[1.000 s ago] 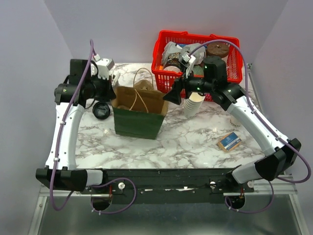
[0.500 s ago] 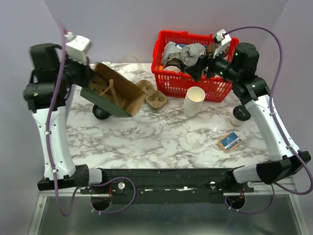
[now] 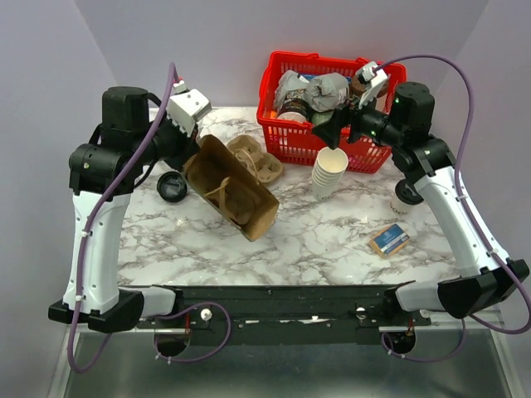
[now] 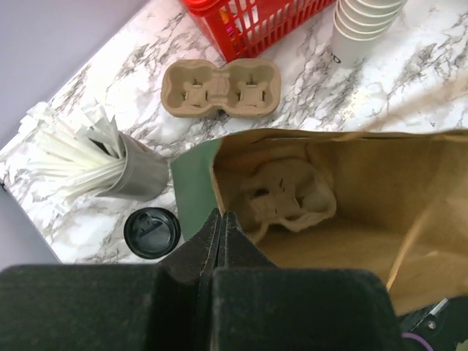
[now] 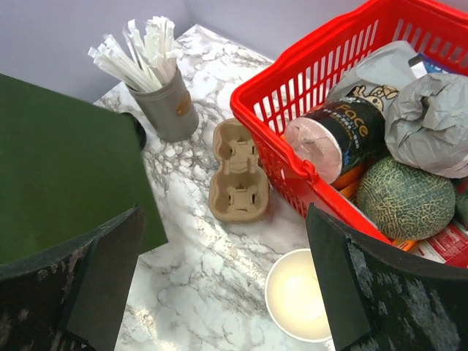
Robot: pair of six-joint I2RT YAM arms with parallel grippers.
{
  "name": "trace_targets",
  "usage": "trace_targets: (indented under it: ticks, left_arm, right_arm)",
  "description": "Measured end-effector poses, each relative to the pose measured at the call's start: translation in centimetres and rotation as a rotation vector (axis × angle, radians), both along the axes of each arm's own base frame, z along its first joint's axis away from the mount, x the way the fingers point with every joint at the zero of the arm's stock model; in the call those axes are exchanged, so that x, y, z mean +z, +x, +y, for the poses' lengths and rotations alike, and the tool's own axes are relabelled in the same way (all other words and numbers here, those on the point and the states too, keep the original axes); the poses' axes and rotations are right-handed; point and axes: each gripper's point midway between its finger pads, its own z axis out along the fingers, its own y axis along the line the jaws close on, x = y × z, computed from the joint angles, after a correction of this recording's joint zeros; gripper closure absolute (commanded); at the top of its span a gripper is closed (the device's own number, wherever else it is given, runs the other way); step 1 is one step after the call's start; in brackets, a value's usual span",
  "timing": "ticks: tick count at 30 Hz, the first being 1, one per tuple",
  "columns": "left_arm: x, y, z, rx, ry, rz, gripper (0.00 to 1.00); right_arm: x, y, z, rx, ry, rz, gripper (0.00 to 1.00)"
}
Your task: Pack the takeout coffee
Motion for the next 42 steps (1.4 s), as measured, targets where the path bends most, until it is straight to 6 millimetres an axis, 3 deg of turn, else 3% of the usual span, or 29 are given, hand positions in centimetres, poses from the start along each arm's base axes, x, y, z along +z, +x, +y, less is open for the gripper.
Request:
trace_targets:
  ticks: [6, 14, 17, 24, 32, 33, 34, 36, 37, 39, 40, 42]
  left_arm:
    - [-0.1, -0.8, -0.2, 0.006, -0.035, 0.017, 1.0]
    - [-4.7, -1.5, 0.2, 0.052, -0.074, 0.182, 1.0]
    - [-5.4, -1.6, 0.2, 0.062, -0.108, 0.228, 1.0]
    - [-3.9, -2.0, -0.8, 0.039, -0.287, 0.288, 1.0]
    - [-0.6, -1.5, -1.9, -0.027, -0.542, 0.376, 0.99]
    - [-0.5, -1.3, -2.0, -0.028, -0.557, 0.385, 0.81]
    - [-0.4, -1.1, -2.1, -0.026, -0.573, 0.398, 0.46]
    - [-0.6, -0.4, -2.0, -0.007, -0.585, 0.413, 0.27]
    - [-0.8, 0.0, -1.9, 0.015, -0.588, 0.419, 0.11]
    - [-1.7, 1.5, -1.2, 0.066, -0.562, 0.415, 0.08]
    - [-2.1, 2.3, -0.9, 0.09, -0.556, 0.42, 0.01]
    - [-2.2, 4.8, 0.2, 0.13, -0.533, 0.399, 0.01]
  right_arm:
    - [-1.3, -0.4, 0.3, 0.027, -0.002, 0.032, 0.0]
    - [-2.2, -0.8, 0.5, 0.047, -0.004, 0.053, 0.0]
    - [-2.1, -0.9, 0.6, 0.051, -0.003, 0.052, 0.0]
    - [-2.1, -1.1, 0.5, 0.053, -0.002, 0.051, 0.0]
    - [-2.6, -0.8, 0.7, 0.056, -0.006, 0.064, 0.0]
    - [-2.7, -0.7, 0.8, 0.058, -0.006, 0.067, 0.0]
    - [-2.8, -0.5, 0.8, 0.059, -0.007, 0.07, 0.0]
    - [-3.1, -0.2, 1.0, 0.061, -0.009, 0.078, 0.0]
    - [-3.3, 0.0, 1.0, 0.061, -0.01, 0.084, 0.0]
    - [-3.7, 0.3, 1.1, 0.061, -0.014, 0.095, 0.0]
    - [-3.8, 0.5, 1.2, 0.062, -0.016, 0.1, 0.0]
    - [-4.0, 1.0, 1.4, 0.065, -0.018, 0.109, 0.0]
